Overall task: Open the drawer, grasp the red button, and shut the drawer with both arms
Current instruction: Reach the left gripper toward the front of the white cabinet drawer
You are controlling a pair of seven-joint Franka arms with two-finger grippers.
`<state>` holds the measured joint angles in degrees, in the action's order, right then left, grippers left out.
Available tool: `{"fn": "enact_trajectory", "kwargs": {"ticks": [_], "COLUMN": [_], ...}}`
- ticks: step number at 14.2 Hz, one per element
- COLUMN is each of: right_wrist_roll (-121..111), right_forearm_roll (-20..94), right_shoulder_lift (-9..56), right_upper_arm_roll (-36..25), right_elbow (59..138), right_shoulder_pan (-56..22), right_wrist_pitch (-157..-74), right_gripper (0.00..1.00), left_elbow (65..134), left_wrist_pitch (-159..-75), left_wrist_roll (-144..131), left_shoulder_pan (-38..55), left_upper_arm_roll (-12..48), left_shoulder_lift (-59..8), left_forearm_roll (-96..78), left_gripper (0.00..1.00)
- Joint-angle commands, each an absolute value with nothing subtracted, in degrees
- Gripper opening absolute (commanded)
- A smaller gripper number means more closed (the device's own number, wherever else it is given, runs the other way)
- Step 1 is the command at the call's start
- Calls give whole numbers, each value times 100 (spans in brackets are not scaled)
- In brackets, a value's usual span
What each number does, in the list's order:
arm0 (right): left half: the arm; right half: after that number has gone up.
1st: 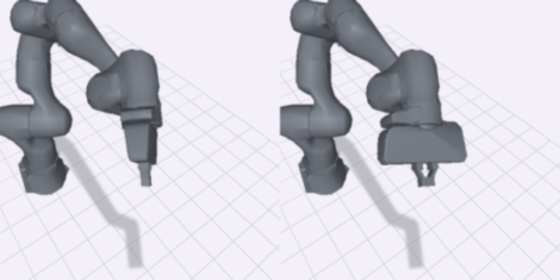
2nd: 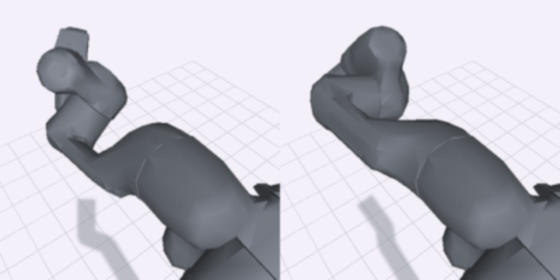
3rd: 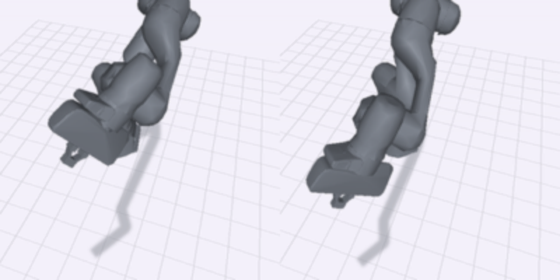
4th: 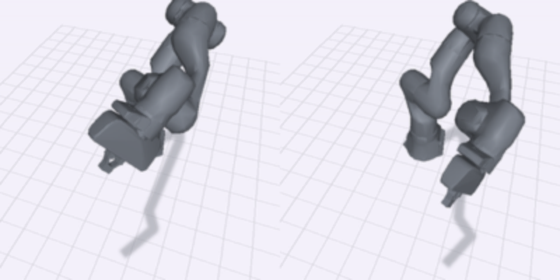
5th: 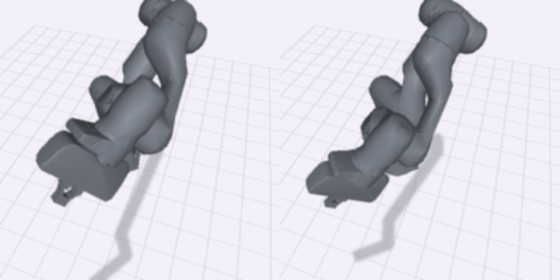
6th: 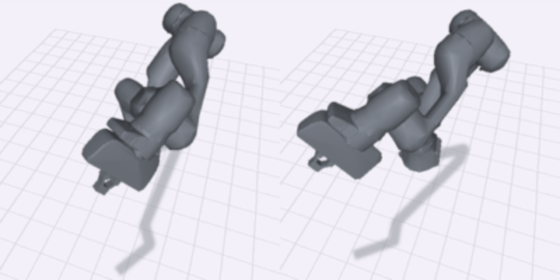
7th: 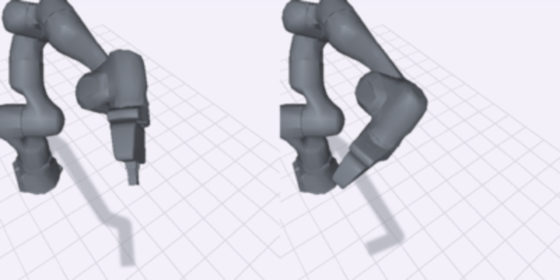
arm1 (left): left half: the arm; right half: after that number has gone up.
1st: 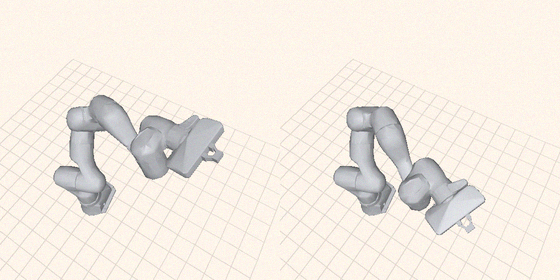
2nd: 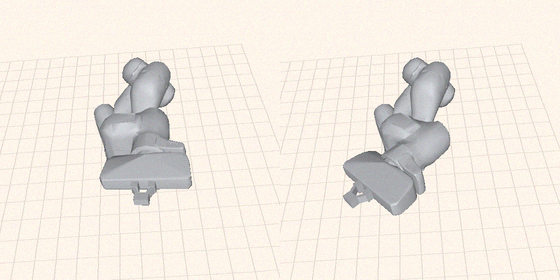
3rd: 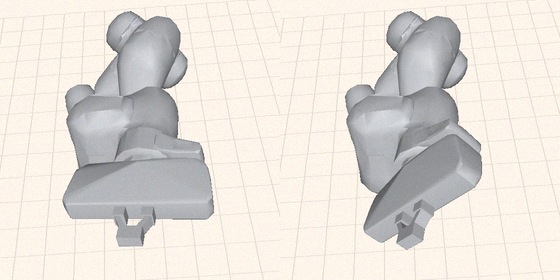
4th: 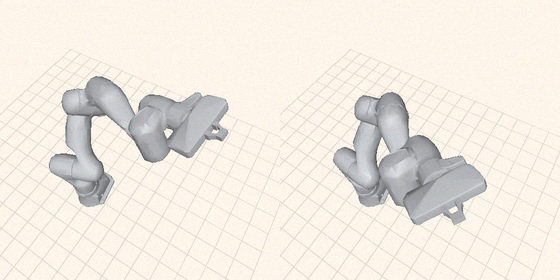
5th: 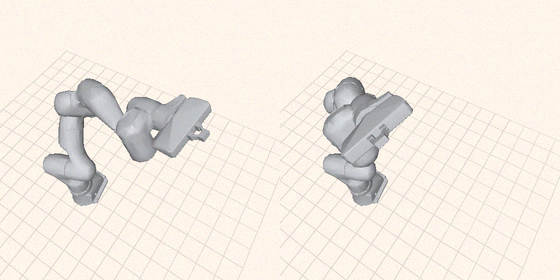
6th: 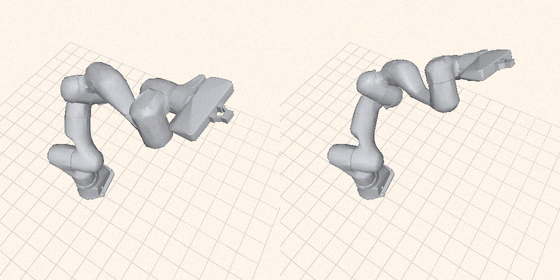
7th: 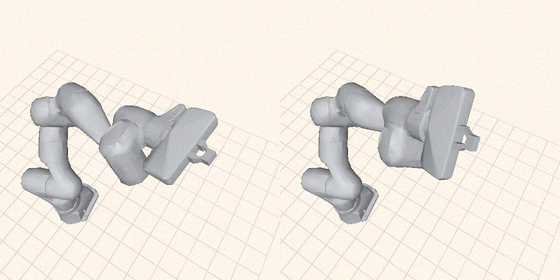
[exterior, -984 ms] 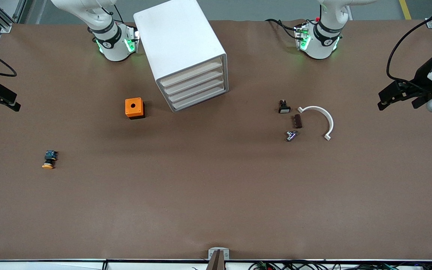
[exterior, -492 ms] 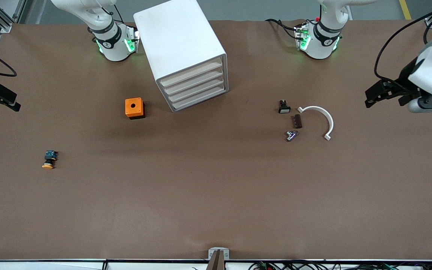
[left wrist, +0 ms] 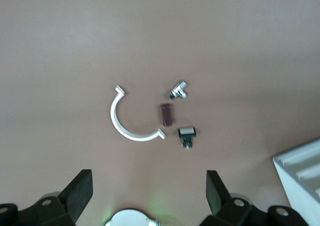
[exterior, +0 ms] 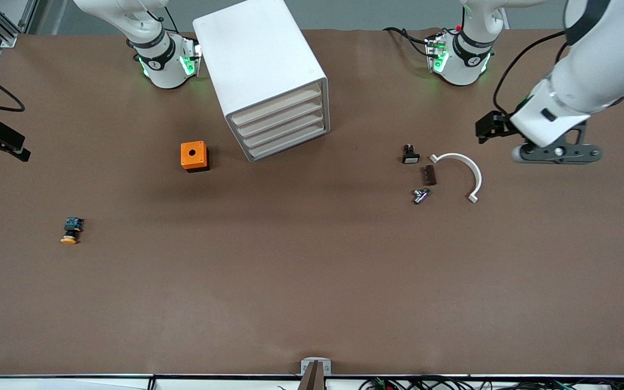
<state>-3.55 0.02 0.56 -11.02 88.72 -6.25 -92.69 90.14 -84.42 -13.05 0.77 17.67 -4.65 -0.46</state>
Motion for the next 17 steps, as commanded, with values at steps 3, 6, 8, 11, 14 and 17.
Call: {"fn": "enact_trajectory", "kwargs": {"ticks": [3, 6, 8, 11, 14, 17], "right_wrist_roll": [-334, -316, -308, -281, -272, -238], "right_forearm_roll": [53, 26, 35, 44, 44, 53], "right_shoulder_lift": [123, 132, 167, 176, 281, 308], "right_upper_arm_roll": [-1134, -1134, -1134, -1134, -1125, -1125], "right_elbow": [8754, 8702, 8640, 8631, 8631, 8631], "right_shoulder_pan": [-633, -615, -615, -659, -694, -720], "right_wrist_pitch": [-9237, -9237, -9237, -9237, -9237, -9237], "right_gripper": [100, 100, 100, 100, 100, 100], "left_elbow": [8930, 8930, 8938, 8999, 9237, 9211], "left_wrist_pitch": [-8191, -8480, -8840, -9341, -9817, -9922], "left_wrist_roll": [-1397, -1380, -1380, -1380, -1179, -48], "left_shoulder_pan": [97, 210, 386, 519, 659, 800], "left_upper_arm_roll": [2355, 2382, 2391, 2391, 2399, 2408], "left_shoulder_lift": [-975, -1361, -1546, -1880, -2196, -2723], "left_forearm_roll": [-709, -1466, -1783, -2800, -3759, -4060], "left_gripper": [100, 100, 100, 100, 100, 100]}}
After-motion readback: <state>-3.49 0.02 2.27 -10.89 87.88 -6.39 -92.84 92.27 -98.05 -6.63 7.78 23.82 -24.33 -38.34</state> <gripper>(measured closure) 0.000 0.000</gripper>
